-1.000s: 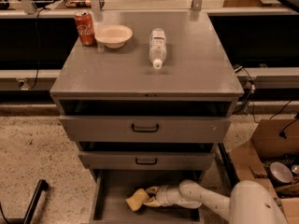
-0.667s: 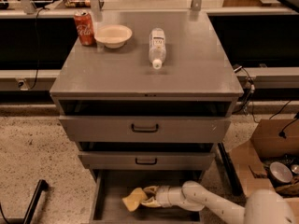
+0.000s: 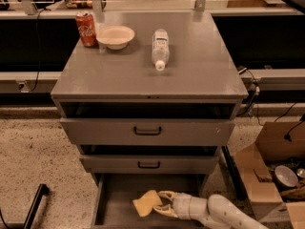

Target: Pick sponge from bottom drawer and place on counter

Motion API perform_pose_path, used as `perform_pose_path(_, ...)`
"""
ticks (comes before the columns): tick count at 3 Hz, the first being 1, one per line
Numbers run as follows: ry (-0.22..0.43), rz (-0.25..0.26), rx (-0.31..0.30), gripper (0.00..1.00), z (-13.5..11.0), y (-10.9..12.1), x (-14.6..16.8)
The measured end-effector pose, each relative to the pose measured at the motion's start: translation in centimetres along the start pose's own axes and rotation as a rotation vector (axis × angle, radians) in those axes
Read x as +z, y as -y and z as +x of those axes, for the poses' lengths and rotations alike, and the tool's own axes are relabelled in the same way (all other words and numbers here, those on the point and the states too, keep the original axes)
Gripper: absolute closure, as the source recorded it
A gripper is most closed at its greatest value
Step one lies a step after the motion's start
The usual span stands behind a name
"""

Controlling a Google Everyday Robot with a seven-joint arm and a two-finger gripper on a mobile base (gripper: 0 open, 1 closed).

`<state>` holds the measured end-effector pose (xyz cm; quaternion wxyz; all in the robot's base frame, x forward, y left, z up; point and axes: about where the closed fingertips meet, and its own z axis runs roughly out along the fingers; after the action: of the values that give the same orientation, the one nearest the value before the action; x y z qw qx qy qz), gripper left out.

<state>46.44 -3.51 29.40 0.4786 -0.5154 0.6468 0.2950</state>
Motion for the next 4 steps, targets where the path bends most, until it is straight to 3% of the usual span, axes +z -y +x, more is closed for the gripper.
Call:
perform_pose_path(1, -0.009, -0.014, -0.009, 1.0, -5.6, -2.0, -4.8)
perform_pose_path(2, -0.054, -0.068, -0.044, 1.0, -11.4, -4.8, -7.1)
perform_pose_path(3, -0.101, -0.084, -0.1, 1.0, -13.2, -4.7, -8.6)
perform_pose_path(4, -0.101, -0.083, -0.1, 1.0, -13.2, -4.7, -8.6)
